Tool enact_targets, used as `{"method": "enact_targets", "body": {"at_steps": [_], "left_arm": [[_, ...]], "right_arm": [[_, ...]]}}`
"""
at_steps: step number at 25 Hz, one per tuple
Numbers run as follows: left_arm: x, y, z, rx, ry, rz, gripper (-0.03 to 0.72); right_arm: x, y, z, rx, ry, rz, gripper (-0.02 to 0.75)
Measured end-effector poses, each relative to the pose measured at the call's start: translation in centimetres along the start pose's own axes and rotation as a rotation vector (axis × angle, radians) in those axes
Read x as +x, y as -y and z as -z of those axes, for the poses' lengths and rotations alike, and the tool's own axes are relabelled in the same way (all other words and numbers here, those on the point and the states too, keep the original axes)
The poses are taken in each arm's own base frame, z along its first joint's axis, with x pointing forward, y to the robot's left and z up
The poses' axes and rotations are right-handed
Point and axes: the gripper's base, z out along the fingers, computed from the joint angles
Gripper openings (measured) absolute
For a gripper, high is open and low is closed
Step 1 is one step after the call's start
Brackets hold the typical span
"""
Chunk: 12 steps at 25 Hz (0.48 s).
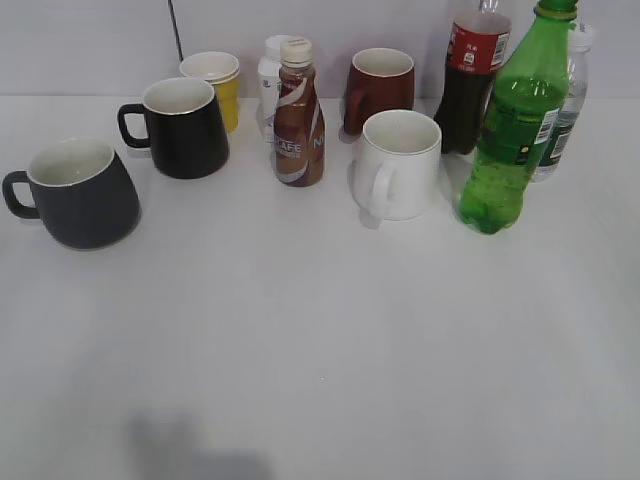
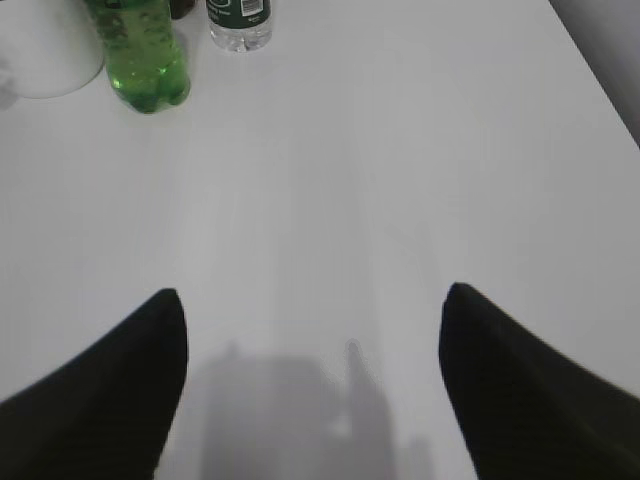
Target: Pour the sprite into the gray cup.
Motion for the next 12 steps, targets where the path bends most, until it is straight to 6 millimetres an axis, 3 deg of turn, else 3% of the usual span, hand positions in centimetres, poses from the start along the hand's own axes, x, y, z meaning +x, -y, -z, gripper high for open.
{"method": "enact_targets", "body": {"at_steps": [12], "left_arm": [[0.0, -0.01, 0.0, -0.001, 0.0, 0.0, 0.224]], "right_arm": [[0.0, 0.0, 0.0, 0.0, 0.0, 0.0, 0.587]]}}
